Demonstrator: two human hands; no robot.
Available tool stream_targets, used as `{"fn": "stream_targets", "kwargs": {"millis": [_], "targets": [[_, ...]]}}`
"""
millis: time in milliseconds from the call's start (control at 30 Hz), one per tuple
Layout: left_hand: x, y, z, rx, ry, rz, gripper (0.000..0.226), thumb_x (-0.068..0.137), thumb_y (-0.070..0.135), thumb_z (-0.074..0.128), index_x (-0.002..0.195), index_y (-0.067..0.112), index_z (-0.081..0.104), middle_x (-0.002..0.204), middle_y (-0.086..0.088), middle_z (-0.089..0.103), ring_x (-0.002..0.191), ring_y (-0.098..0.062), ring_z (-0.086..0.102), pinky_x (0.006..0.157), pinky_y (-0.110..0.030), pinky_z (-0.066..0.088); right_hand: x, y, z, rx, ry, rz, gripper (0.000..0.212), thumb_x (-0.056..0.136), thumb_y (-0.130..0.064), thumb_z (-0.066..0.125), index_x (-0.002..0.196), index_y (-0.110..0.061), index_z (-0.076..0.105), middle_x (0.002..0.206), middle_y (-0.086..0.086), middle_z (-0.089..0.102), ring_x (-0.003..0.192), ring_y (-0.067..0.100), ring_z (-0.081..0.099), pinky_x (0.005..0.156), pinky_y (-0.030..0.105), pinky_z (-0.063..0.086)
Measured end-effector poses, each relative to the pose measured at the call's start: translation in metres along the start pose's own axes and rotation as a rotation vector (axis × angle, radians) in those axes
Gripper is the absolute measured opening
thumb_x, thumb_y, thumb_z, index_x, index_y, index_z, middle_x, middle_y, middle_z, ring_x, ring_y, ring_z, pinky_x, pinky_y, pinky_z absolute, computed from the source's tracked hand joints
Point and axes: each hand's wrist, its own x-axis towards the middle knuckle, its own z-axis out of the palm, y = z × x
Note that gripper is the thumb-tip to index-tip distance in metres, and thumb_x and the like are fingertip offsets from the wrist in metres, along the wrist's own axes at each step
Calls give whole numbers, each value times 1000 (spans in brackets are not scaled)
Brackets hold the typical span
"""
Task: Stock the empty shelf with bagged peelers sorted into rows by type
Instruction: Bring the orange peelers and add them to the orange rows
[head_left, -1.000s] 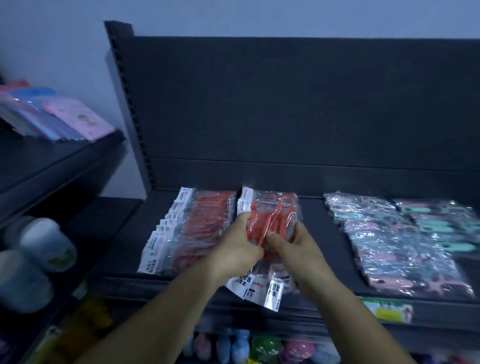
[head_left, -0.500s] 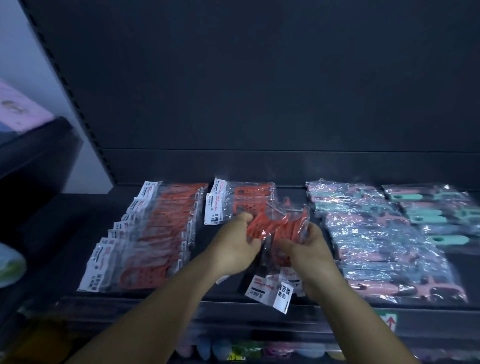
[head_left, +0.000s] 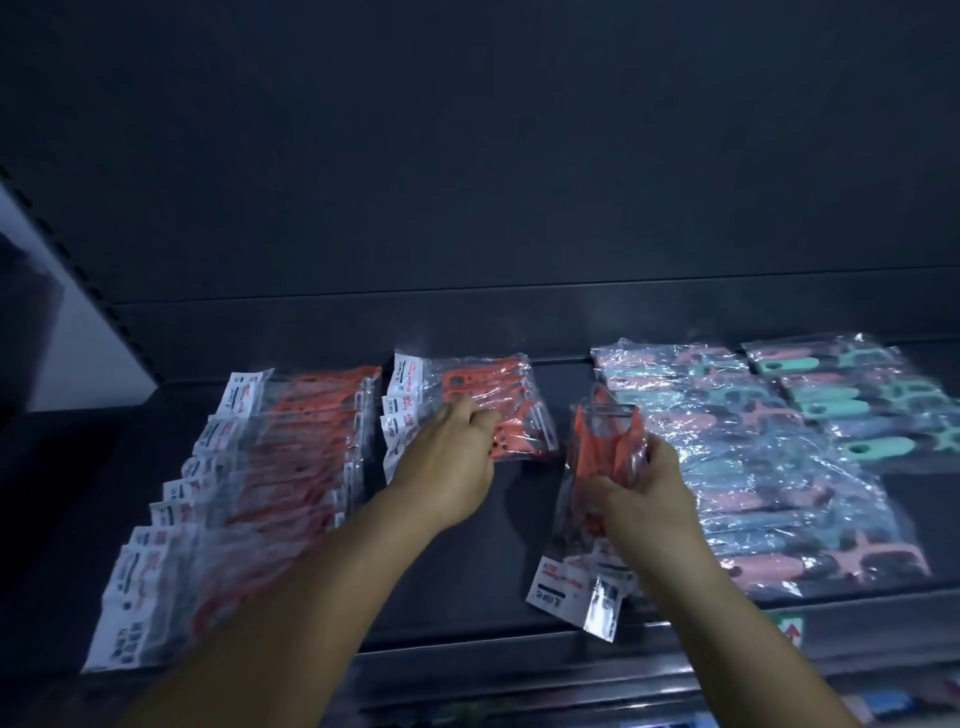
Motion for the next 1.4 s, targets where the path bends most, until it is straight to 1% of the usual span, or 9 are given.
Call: {"fn": "stream_targets", "kwargs": {"millis": [367, 500, 600, 733, 833, 1000, 1100, 1267, 1400], "targets": [[7, -6, 3, 94, -16, 84, 60, 93, 21, 55, 146, 13, 27, 142, -3, 33, 132, -21, 27, 112, -35, 27, -10, 0, 13, 41, 35, 52, 45, 83, -2, 60, 121, -18, 45, 88, 2, 69, 73, 20, 70, 70, 39, 59], [-14, 22, -20, -340, -27, 15, 44, 95, 39, 48, 133, 16, 50, 116, 3, 53, 114, -16, 49, 99, -34, 44, -15, -2, 19, 120, 25, 47, 52, 83, -7, 62, 129, -20, 41, 98, 3, 69, 84, 22, 71, 80, 48, 58], [-28, 42, -24, -656, -206, -40, 36, 95, 39, 50, 124, 18, 56, 99, 14, 55, 93, -4, 52, 71, -9, 40, -21, -1, 23, 156, -18, 27, 63, 83, -11, 65, 137, -23, 35, 110, 2, 68, 95, 20, 70, 84, 46, 57], [-30, 41, -12, -828, -198, -166, 34, 93, 31, 57, 126, 23, 52, 106, 13, 53, 100, -4, 47, 77, -16, 39, -31, 3, 16, 95, -83, 50, 53, 80, -12, 69, 124, -26, 43, 104, 1, 70, 90, 19, 70, 83, 42, 58], [-33, 40, -4, -836, -223, -210, 32, 92, 25, 60, 123, 23, 53, 124, 0, 54, 106, -9, 48, 86, -24, 39, -35, 2, 7, 153, -99, 146, 36, 85, -29, 66, 117, -23, 49, 100, 3, 69, 89, 23, 69, 80, 43, 57], [-35, 44, 1, -768, -262, -223, 13, 93, 27, 57, 104, 20, 56, 113, 0, 60, 100, -13, 57, 83, -27, 45, -34, 2, -2, 155, -79, 254, 25, 95, -23, 52, 103, -2, 62, 89, 19, 72, 80, 37, 69, 79, 46, 57], [-37, 45, 1, -729, -244, -215, 4, 96, 22, 53, 99, 20, 52, 97, -2, 64, 77, -11, 58, 64, -22, 45, -34, 2, -6, 218, -97, 305, 13, 92, -9, 57, 94, 3, 61, 65, 11, 66, 48, 18, 59, 50, 29, 50], [-34, 38, -7, -648, -150, -175, 10, 96, 17, 53, 105, 17, 57, 95, 3, 63, 79, -10, 61, 59, -16, 41, -33, 6, -2, 223, -104, 310, 11, 91, -6, 59, 81, -2, 62, 55, 4, 66, 38, 11, 57, 41, 22, 46], [-26, 25, -18, -529, -55, -178, 16, 97, 16, 50, 110, 18, 59, 97, 6, 58, 85, -9, 56, 66, -16, 42, -31, 5, 3, 189, -75, 298, 10, 92, -10, 58, 91, -2, 63, 80, 16, 71, 67, 24, 63, 69, 39, 54]]}}
